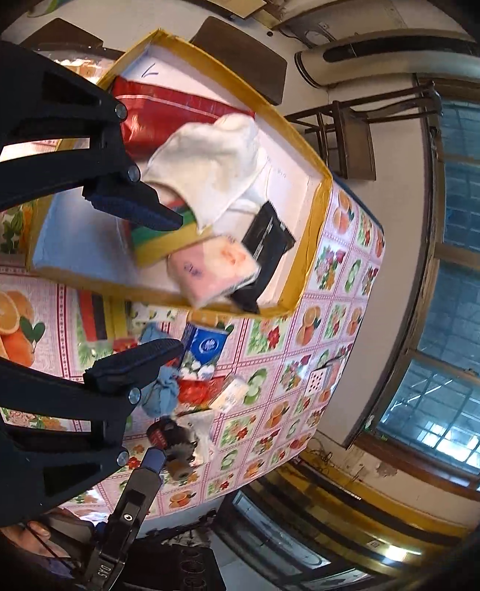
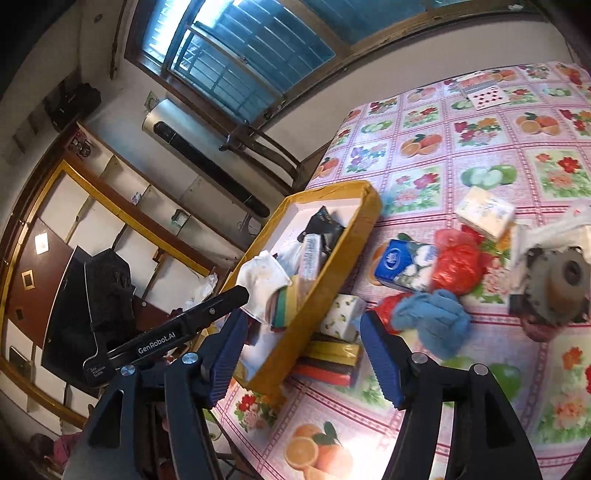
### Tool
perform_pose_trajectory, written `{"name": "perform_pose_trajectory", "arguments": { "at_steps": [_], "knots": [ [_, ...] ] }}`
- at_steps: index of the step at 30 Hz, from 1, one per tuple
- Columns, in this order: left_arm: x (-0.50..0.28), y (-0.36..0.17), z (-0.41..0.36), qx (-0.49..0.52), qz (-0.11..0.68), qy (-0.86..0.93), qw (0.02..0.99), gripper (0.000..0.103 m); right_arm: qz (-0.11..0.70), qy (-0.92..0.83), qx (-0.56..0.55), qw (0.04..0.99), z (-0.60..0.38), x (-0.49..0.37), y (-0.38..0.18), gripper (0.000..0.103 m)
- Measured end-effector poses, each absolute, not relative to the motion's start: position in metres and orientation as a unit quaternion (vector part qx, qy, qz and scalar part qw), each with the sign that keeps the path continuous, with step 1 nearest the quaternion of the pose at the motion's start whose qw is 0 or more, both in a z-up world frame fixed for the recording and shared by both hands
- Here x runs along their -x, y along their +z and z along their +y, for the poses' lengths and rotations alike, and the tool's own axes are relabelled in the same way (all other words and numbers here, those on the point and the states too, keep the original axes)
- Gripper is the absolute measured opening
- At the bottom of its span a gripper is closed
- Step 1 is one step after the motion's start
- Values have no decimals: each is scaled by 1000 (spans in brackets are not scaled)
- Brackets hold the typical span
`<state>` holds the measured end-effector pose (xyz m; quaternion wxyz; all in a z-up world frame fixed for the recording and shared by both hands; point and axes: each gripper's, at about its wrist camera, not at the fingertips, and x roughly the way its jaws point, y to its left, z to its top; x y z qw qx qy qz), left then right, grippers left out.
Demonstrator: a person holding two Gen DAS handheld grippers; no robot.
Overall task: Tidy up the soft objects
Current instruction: 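Drop the white cloth and pink tissue pack into the yellow box, then grasp the blue towel and red plastic bag with both grippers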
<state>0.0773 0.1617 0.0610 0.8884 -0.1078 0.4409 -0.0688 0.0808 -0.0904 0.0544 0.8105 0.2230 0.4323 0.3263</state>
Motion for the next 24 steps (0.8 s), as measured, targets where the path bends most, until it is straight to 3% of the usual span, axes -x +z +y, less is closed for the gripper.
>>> {"name": "perform_pose_trajectory", "arguments": {
  "at_steps": [11, 24],
  "knots": [
    [-88, 23, 66, 57, 485, -102, 867, 60, 448, 258, -274, 811, -216, -40, 17, 67],
    [-102, 3, 59, 42, 506, -93, 856, 60, 460, 283, -277, 795, -180, -59, 4, 68]
  ]
}}
